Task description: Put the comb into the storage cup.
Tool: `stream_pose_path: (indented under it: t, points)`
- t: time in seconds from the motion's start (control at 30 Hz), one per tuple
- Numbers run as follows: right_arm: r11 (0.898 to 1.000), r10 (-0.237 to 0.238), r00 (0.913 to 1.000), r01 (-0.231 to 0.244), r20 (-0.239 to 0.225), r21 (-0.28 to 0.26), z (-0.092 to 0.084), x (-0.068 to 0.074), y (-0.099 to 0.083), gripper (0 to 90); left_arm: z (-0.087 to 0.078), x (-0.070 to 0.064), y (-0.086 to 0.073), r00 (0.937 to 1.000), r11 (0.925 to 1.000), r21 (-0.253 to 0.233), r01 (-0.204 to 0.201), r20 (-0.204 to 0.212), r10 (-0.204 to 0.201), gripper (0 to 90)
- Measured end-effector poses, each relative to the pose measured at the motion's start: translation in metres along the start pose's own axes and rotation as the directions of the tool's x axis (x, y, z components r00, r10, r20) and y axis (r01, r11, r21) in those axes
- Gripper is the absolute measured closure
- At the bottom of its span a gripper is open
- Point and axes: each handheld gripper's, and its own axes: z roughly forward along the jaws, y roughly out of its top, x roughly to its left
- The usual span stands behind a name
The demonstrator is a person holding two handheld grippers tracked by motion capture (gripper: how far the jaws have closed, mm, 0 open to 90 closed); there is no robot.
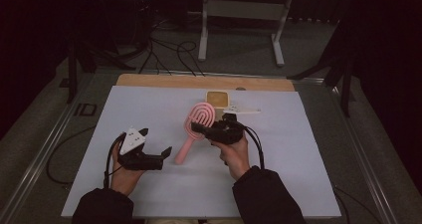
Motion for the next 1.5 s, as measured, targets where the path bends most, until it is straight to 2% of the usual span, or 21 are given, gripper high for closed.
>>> stream_pose_path:
  t: [0.33,0.57,0.63,0.83,1.1,1.27,1.5]
  points:
    - [1.0,-0.005,1.0,0.005,0.004,-0.006,-0.004,0.0,0.003,63.5,-0.02,0.018,-0.033,0.9989,0.9993,-0.019,0.032,-0.033,-0.033,0.2]
    - [1.0,-0.005,1.0,0.005,0.002,-0.007,-0.002,0.0,0.004,63.5,-0.031,0.023,-0.048,0.9973,0.9978,-0.036,0.055,-0.047,-0.057,0.2]
    - [1.0,-0.002,1.0,0.002,0.002,-0.011,-0.002,0.0,0.004,63.5,-0.033,0.022,-0.051,0.9976,0.9986,-0.031,0.043,-0.052,-0.045,0.2]
    - [1.0,-0.005,1.0,0.005,0.007,-0.01,-0.001,0.001,0.007,63.5,-0.033,0.02,-0.057,0.9979,0.9989,-0.036,0.03,-0.056,-0.032,0.2]
    - [1.0,-0.013,0.9999,0.013,0.005,-0.018,0.002,0.003,0.015,63.5,-0.034,0.026,-0.06,0.9943,0.9959,-0.061,0.067,-0.079,-0.072,0.2]
    - [1.0,0.0,1.0,0.0,0.004,-0.014,0.004,0.003,0.019,63.5,-0.036,0.027,-0.061,0.9921,0.9939,-0.075,0.081,-0.089,-0.088,0.2]
    - [1.0,0.011,0.9999,-0.011,0.003,-0.01,0.005,0.002,0.023,63.5,-0.036,0.026,-0.062,0.9915,0.9942,-0.072,0.081,-0.096,-0.087,0.2]
